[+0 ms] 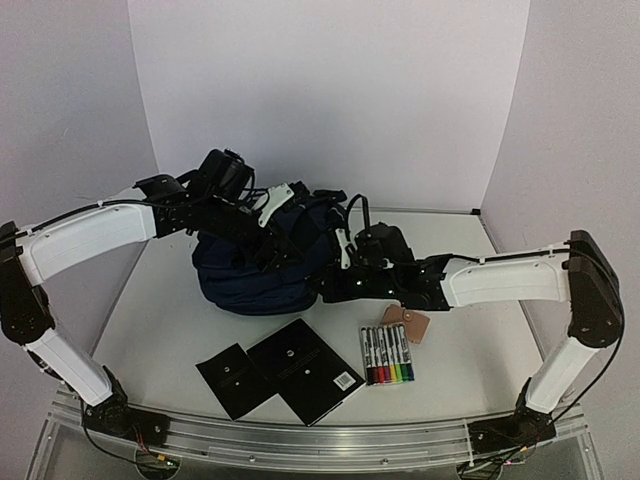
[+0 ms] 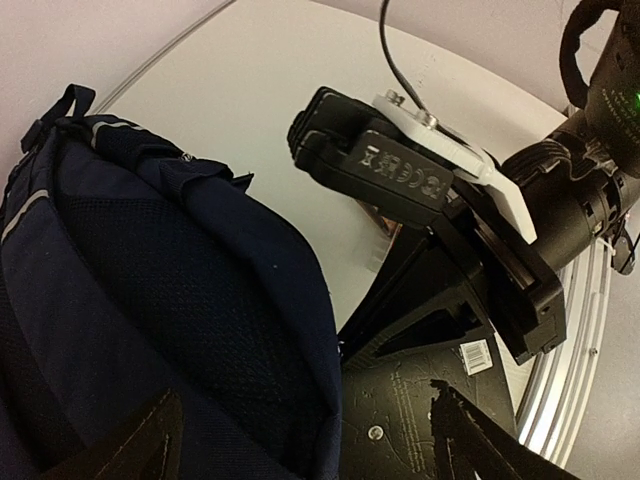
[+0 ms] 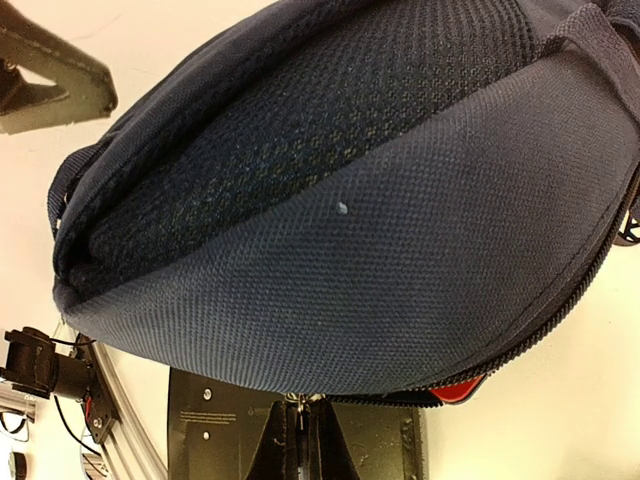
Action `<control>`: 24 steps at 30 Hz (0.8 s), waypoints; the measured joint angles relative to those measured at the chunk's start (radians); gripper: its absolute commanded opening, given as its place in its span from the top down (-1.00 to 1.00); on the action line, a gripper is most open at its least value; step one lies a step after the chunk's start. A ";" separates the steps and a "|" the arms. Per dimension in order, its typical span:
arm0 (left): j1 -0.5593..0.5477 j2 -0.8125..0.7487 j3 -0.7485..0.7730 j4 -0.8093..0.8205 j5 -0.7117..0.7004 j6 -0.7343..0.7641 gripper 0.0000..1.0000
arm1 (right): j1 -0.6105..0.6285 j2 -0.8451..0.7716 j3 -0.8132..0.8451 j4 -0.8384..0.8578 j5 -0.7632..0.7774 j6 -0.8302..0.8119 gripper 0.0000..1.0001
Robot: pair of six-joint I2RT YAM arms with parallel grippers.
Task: Pack the student bag
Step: Adjust the student bag at the center of the board.
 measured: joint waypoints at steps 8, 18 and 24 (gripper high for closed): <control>-0.077 0.045 0.000 -0.025 -0.169 0.044 0.24 | 0.000 -0.022 0.052 -0.121 0.036 -0.018 1.00; -0.094 0.045 0.000 -0.001 -0.241 0.085 1.00 | 0.018 -0.053 0.161 -0.354 0.198 -0.051 1.00; -0.102 0.036 0.000 0.033 -0.293 0.127 0.99 | 0.004 -0.051 0.234 -0.455 0.262 -0.070 1.00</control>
